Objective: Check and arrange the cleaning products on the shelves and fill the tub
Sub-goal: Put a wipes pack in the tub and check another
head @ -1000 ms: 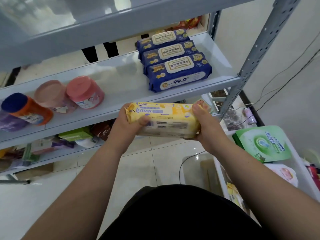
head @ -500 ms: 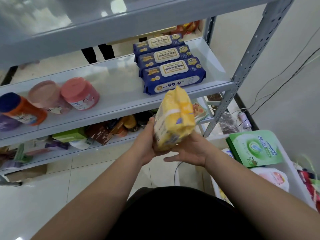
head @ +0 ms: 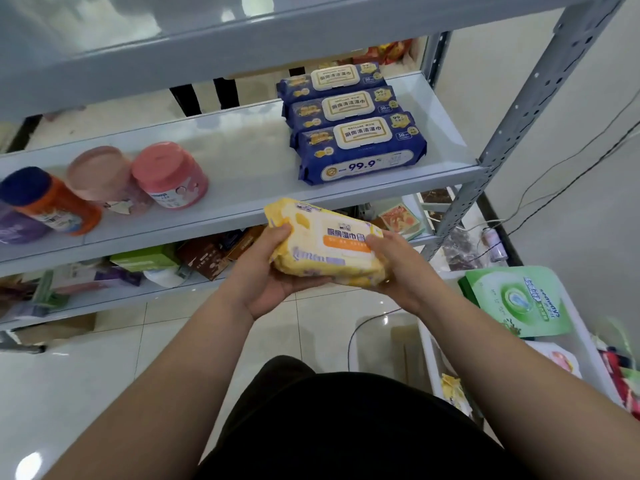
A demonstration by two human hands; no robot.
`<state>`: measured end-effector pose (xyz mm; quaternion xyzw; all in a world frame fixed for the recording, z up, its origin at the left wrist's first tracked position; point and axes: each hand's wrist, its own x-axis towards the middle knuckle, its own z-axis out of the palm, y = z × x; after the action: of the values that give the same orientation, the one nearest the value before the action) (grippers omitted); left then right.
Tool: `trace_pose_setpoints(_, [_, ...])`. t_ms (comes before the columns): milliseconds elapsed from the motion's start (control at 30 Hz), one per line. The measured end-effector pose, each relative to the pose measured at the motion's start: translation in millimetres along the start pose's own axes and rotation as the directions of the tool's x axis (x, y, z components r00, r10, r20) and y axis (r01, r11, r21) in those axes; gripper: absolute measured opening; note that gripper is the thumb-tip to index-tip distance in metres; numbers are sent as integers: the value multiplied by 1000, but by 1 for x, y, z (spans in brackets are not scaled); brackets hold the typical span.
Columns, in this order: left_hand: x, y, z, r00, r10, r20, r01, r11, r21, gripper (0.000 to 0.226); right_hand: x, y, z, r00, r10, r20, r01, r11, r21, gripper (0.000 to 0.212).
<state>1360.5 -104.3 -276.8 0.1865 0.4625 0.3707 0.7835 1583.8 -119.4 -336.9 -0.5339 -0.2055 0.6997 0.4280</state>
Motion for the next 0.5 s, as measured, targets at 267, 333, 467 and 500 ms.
trace_pose_setpoints(267, [17, 27, -64, 986, -143, 88, 158, 968, -195, 57, 21, -17, 33, 993, 112, 26, -112, 994, 12, 22])
trace_pose_setpoints(333, [23, 36, -78, 986, -146, 79, 158, 972, -173, 56, 32, -17, 47, 995, 103, 15, -103, 995, 0, 25])
trace_pose_setpoints(467, [35, 60, -107, 988, -86, -130, 82, 996, -36, 47, 48, -20, 78, 997, 64, -40, -67, 996, -61, 31])
trace_pose_setpoints(500, [39, 67, -115, 982, -62, -177, 65, 998, 10, 45, 53, -21, 85, 997, 55, -52, -59, 996, -70, 33])
